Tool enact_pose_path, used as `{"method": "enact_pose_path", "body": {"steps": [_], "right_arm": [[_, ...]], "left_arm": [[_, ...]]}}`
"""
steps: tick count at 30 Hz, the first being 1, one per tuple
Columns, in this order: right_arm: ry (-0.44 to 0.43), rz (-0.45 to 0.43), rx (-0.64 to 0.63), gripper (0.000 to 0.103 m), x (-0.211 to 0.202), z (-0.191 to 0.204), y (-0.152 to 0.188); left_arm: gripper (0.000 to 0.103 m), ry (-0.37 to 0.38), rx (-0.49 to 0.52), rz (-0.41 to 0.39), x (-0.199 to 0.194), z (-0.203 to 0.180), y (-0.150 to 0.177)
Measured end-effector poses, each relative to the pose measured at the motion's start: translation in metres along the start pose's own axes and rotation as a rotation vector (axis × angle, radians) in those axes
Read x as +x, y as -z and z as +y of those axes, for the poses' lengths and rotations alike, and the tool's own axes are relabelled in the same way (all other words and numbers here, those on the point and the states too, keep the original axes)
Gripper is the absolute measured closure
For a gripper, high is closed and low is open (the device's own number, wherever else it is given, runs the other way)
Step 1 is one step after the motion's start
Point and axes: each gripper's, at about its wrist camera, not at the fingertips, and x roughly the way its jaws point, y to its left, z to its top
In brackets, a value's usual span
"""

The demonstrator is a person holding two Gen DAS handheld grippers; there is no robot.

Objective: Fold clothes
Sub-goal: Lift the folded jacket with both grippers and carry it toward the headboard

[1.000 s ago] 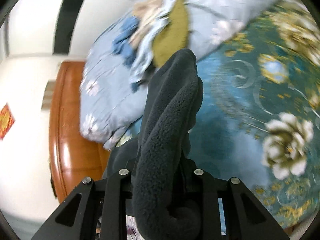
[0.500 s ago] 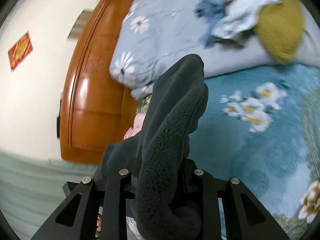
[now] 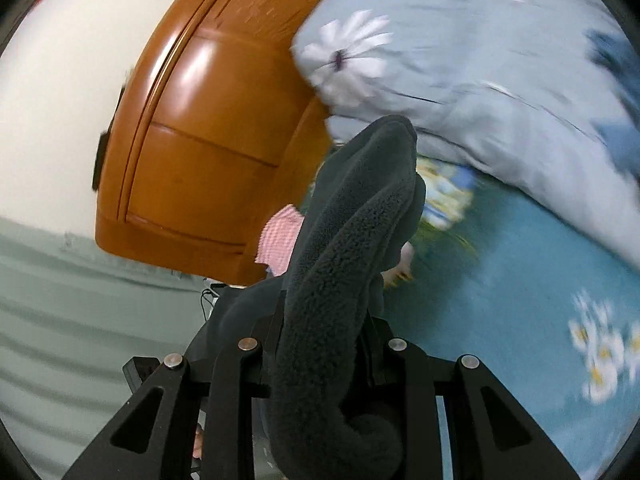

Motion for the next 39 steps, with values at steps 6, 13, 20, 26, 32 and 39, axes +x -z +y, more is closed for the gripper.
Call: {"method": "enact_pose_path", "body": {"steps": [6, 13, 20, 26, 32, 39], "right_arm": [[-0.056, 0.095, -0.140, 0.074, 0.099, 0.058, -0.091], [-0.105, 0.218, -0.216, 0.074, 0.208, 0.045, -0.134], [0.065, 0.392, -0.114, 0.074, 0.314, -0.060, -0.120], [0.034, 0.378, -0.077, 0.074, 0.320, -0.090, -0.118], [-0.079, 0.273, -0.178, 0.074, 0.295, -0.054, -0.139], [0.025, 0.340, -0.077, 0.074, 0.326, -0.108, -0.120]], "left_arm": [[0.064, -0.025, -0.093, -0.133, -0.004, 0.052, -0.059], [0.064, -0.064, -0.223, -0.211, 0.033, 0.126, -0.064], [0.063, -0.073, -0.436, -0.068, 0.118, 0.209, -0.002], [0.063, -0.043, -0.373, -0.092, 0.113, 0.202, -0.010], [0.063, -0.013, -0.184, -0.179, 0.083, 0.175, -0.042], [0.059, -0.020, -0.392, -0.083, 0.136, 0.232, 0.001]]}}
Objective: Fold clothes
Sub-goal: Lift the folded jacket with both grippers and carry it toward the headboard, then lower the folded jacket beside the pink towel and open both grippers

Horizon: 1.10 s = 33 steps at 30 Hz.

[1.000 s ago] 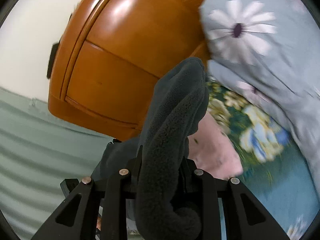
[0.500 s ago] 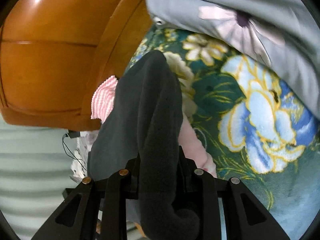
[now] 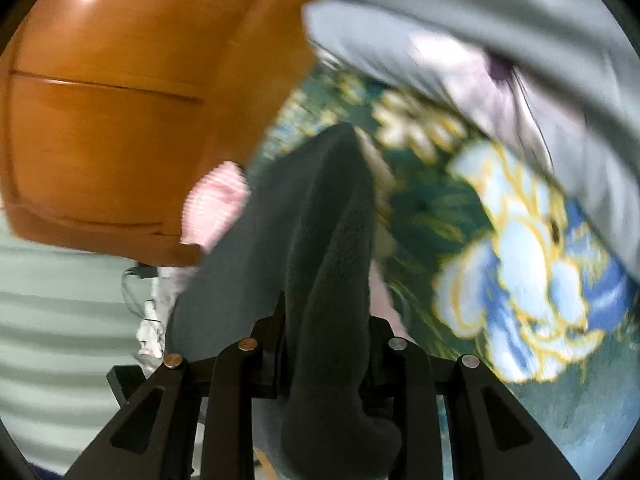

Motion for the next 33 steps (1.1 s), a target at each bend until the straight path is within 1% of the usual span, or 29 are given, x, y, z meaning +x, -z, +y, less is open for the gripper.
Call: {"method": "enact_pose_path", "body": {"steps": [1, 3, 7, 9, 10, 11, 12, 14, 16, 17, 19, 21, 22, 24, 25, 28, 30, 31, 33], "right_arm": [[-0.010, -0.004, 0.025, 0.074, 0.003, -0.008, 0.003], [-0.029, -0.017, 0.053, 0.073, 0.003, -0.017, 0.005], [-0.034, -0.016, 0.067, 0.072, 0.002, -0.019, 0.004], [-0.024, -0.017, 0.057, 0.067, 0.000, -0.015, 0.003], [-0.012, -0.019, 0.052, 0.066, -0.002, -0.013, 0.004], [0.000, -0.021, 0.048, 0.062, -0.005, -0.012, 0.004], [0.014, -0.027, 0.047, 0.061, -0.010, -0.011, 0.002], [0.055, -0.048, 0.058, 0.057, -0.019, -0.010, 0.003], [0.093, -0.078, 0.074, 0.057, -0.029, -0.009, 0.006], [0.131, -0.092, 0.071, 0.057, -0.037, -0.008, 0.006], [0.205, -0.119, 0.063, 0.057, -0.052, -0.005, 0.006], [0.262, -0.129, 0.023, 0.057, -0.064, 0.005, 0.009], [0.292, -0.135, -0.004, 0.057, -0.069, 0.011, 0.010], [0.340, -0.151, -0.065, 0.057, -0.072, 0.030, 0.015], [0.349, -0.157, -0.089, 0.057, -0.069, 0.040, 0.019], [0.338, -0.161, -0.160, 0.057, -0.050, 0.076, 0.034], [0.316, -0.146, -0.198, 0.057, -0.032, 0.098, 0.046], [0.303, -0.124, -0.230, 0.057, -0.020, 0.110, 0.054], [0.313, -0.072, -0.309, 0.057, 0.001, 0.127, 0.069]], "left_arm": [[0.059, 0.020, -0.019, -0.003, 0.000, 0.005, 0.003], [0.055, 0.035, -0.025, -0.003, 0.001, 0.008, 0.007], [0.052, 0.051, -0.042, 0.002, 0.000, 0.005, 0.004], [0.049, 0.042, -0.026, 0.002, -0.005, -0.003, 0.002], [0.048, 0.031, -0.018, 0.001, -0.009, -0.005, 0.001], [0.045, 0.019, -0.011, -0.001, -0.012, -0.006, 0.000], [0.041, 0.007, -0.013, -0.008, -0.018, -0.005, -0.001], [0.040, -0.019, -0.025, -0.029, -0.033, -0.001, -0.002], [0.039, -0.051, -0.034, -0.051, -0.049, 0.002, -0.004], [0.039, -0.080, -0.032, -0.066, -0.058, 0.002, -0.005], [0.039, -0.147, 0.006, -0.095, -0.075, -0.004, -0.010], [0.039, -0.171, 0.059, -0.116, -0.086, -0.018, -0.016], [0.039, -0.168, 0.086, -0.125, -0.089, -0.027, -0.019], [0.038, -0.149, 0.145, -0.129, -0.085, -0.052, -0.026], [0.037, -0.141, 0.170, -0.127, -0.079, -0.064, -0.028], [0.036, -0.144, 0.233, -0.100, -0.052, -0.091, -0.028], [0.036, -0.180, 0.263, -0.089, -0.031, -0.096, -0.020], [0.036, -0.203, 0.268, -0.085, -0.025, -0.095, -0.016], [0.036, -0.240, 0.264, -0.076, -0.016, -0.085, -0.010]]}}
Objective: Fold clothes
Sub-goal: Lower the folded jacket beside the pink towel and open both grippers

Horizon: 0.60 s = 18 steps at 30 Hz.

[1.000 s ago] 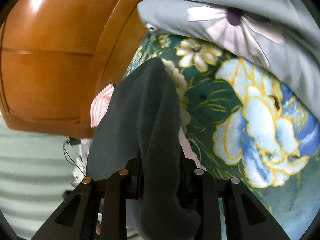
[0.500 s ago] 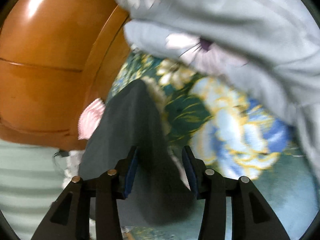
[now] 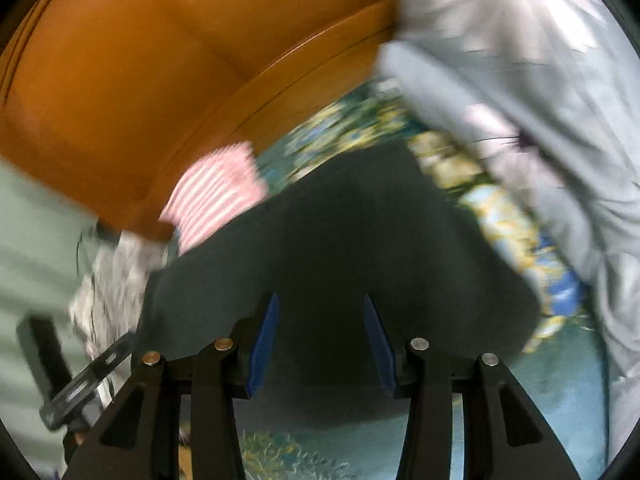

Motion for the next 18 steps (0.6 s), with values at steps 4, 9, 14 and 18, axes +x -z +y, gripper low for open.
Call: {"method": "enact_pose_path", "body": {"steps": [4, 9, 14, 18], "right_arm": [[0.083, -0.002, -0.130, 0.057, 0.008, 0.016, 0.016], [0.109, 0.022, -0.074, 0.057, 0.023, -0.005, 0.025], [0.136, 0.045, -0.078, 0.057, 0.041, -0.005, 0.023], [0.140, 0.026, -0.068, 0.057, 0.031, -0.002, 0.024]], "left_arm": [[0.036, -0.021, 0.004, 0.016, 0.013, 0.015, 0.015], [0.036, -0.036, -0.002, 0.038, 0.030, 0.023, 0.021], [0.030, -0.057, 0.014, 0.049, 0.037, 0.018, 0.020], [0.030, -0.037, 0.004, 0.036, 0.025, 0.015, 0.016]]}}
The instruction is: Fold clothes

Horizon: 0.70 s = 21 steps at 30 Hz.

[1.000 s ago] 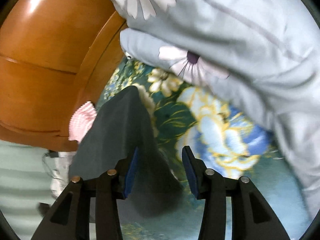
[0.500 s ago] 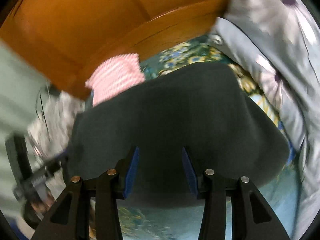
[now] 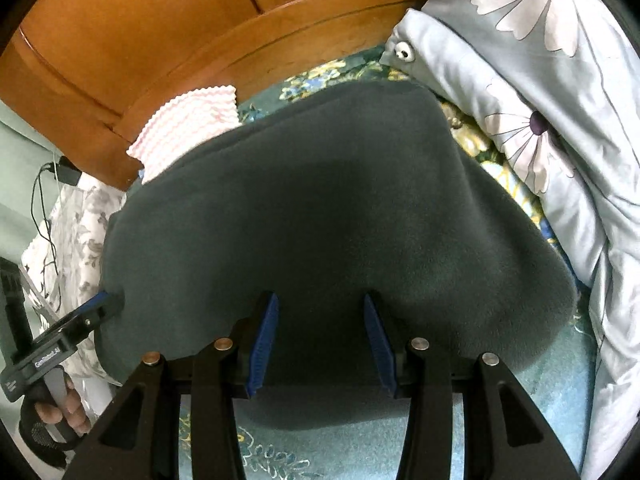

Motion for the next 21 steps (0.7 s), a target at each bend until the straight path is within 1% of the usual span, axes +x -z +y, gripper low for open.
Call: {"method": "enact_pose_path", "body": {"steps": [4, 7, 8, 9, 13, 14, 15, 16, 17, 20, 21], "right_arm": [[-0.008, -0.036, -0.006, 0.057, -0.023, 0.008, 0.015], [-0.001, -0.047, -0.037, 0.054, -0.033, 0.018, 0.037], [0.006, -0.044, -0.051, 0.049, -0.034, 0.022, 0.048], [0.013, -0.040, -0.058, 0.046, -0.034, 0.025, 0.055], [0.033, 0.000, -0.056, 0.046, -0.030, 0.029, 0.086], [0.035, 0.003, -0.050, 0.044, -0.029, 0.029, 0.090], [0.036, 0.008, -0.040, 0.037, -0.029, 0.029, 0.095], [0.040, 0.006, -0.035, 0.031, -0.030, 0.029, 0.099], [0.040, 0.003, -0.031, 0.029, -0.031, 0.029, 0.102], [0.043, -0.003, -0.020, 0.029, -0.037, 0.029, 0.107], [0.046, -0.004, -0.018, 0.027, -0.039, 0.030, 0.109]], "left_arm": [[0.030, 0.010, 0.009, -0.022, -0.019, -0.012, 0.004], [0.024, 0.018, 0.034, -0.024, -0.029, -0.026, 0.017], [0.023, 0.017, 0.042, -0.023, -0.032, -0.030, 0.022], [0.020, 0.019, 0.048, -0.020, -0.033, -0.034, 0.027], [0.017, 0.017, 0.074, 0.006, -0.034, -0.046, 0.046], [0.013, 0.019, 0.076, 0.009, -0.034, -0.047, 0.051], [0.004, 0.028, 0.075, 0.009, -0.035, -0.049, 0.054], [0.000, 0.041, 0.074, 0.002, -0.037, -0.051, 0.058], [0.000, 0.054, 0.076, -0.014, -0.040, -0.053, 0.061], [0.000, 0.067, 0.099, -0.057, -0.051, -0.060, 0.067], [0.000, 0.071, 0.106, -0.072, -0.055, -0.063, 0.069]]}}
